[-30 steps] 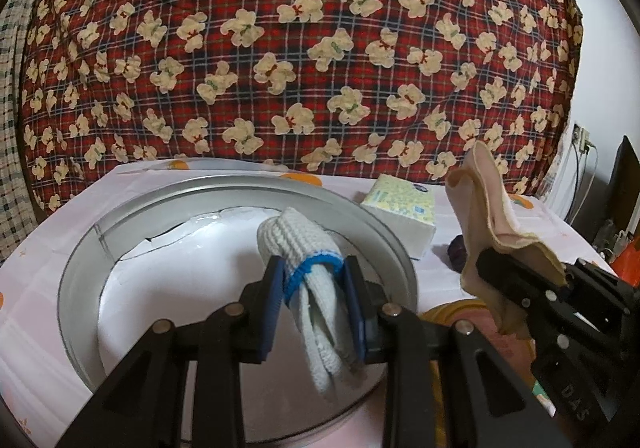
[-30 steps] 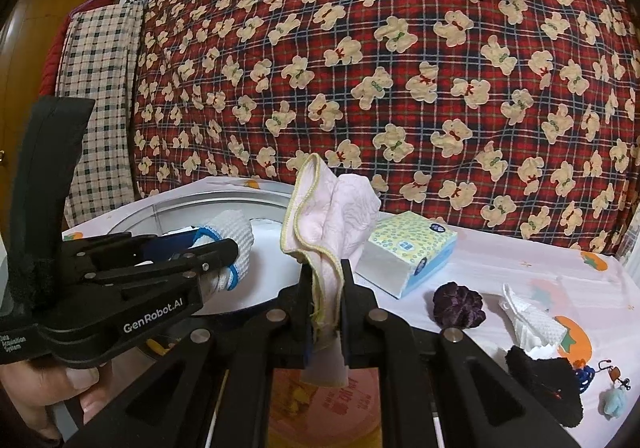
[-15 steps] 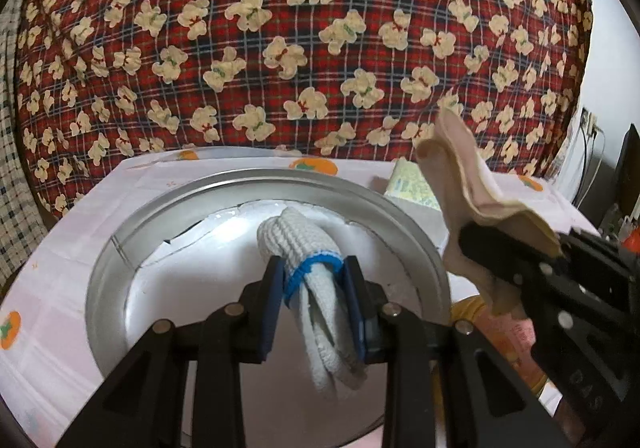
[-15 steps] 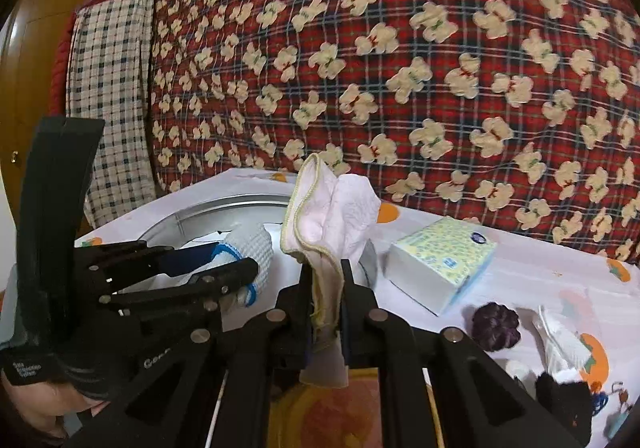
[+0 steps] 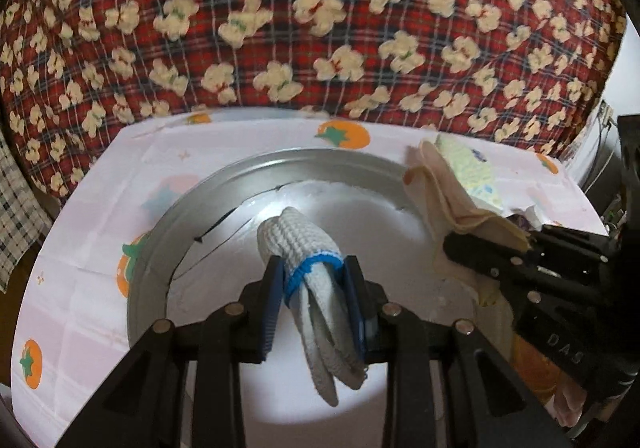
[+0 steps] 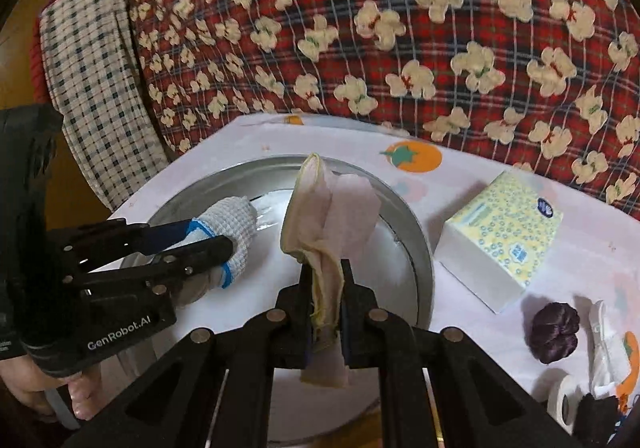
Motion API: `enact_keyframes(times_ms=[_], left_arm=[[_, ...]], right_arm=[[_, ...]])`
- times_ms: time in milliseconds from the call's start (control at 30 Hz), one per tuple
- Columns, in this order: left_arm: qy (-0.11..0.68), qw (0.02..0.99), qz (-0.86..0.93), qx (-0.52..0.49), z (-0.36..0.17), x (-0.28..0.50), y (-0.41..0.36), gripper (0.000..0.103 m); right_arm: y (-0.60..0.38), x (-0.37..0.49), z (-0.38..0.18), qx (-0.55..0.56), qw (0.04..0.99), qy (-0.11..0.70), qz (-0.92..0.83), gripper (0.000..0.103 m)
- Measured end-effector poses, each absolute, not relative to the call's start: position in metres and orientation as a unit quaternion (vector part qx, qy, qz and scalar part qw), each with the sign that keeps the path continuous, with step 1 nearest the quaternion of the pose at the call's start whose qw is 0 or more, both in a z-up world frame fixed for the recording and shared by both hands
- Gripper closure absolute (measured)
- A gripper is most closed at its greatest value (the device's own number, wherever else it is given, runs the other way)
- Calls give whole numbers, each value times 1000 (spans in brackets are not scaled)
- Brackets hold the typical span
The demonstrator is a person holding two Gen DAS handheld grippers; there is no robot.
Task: Organize soft objects
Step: 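Open the left tool over the tin while the right tool releases the towel inside, then grasp the black fuzzy cloth with the right tool and lift it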
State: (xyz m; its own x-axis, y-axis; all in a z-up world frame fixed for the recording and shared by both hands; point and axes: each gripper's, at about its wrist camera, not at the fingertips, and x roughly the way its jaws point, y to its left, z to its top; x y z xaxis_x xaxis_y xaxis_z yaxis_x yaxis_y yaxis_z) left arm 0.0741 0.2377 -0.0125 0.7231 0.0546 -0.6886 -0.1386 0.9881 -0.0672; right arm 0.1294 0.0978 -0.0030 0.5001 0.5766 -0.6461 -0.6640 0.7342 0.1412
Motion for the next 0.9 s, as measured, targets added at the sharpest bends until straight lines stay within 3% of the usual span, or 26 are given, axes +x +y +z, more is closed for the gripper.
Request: enact_keyframes(times_ms=[133,200,233,267,300,333,567,900], left_arm=[[387,918,60,-55,-19,82,247,70],[394,915,66,-51,-22,85,249,63],[395,915,74,-44,-23,85,249,47],[394,915,84,-35,-23,85,248,27],[392,915,92,-30,-23,84,248,20],[388,915,105,-25,-23,82,248,13],[338,932,121,-43,-7,62,247,10],[286,955,75,-37,-1,33,186,10]], right_arm=[[106,134,-8,-66,858,364,357,92],[109,136,-9,-68,858,367,354,84],[110,137,-9,-70,859,366,351,80],[109,136,-9,-71,860,365,349,68],[106,135,-8,-67,861,362,351,55],[103,134,-7,-64,862,359,352,51],[55,112,8,-44,883,312,347,47],[-65,87,-6,-9,916,282,286,42]])
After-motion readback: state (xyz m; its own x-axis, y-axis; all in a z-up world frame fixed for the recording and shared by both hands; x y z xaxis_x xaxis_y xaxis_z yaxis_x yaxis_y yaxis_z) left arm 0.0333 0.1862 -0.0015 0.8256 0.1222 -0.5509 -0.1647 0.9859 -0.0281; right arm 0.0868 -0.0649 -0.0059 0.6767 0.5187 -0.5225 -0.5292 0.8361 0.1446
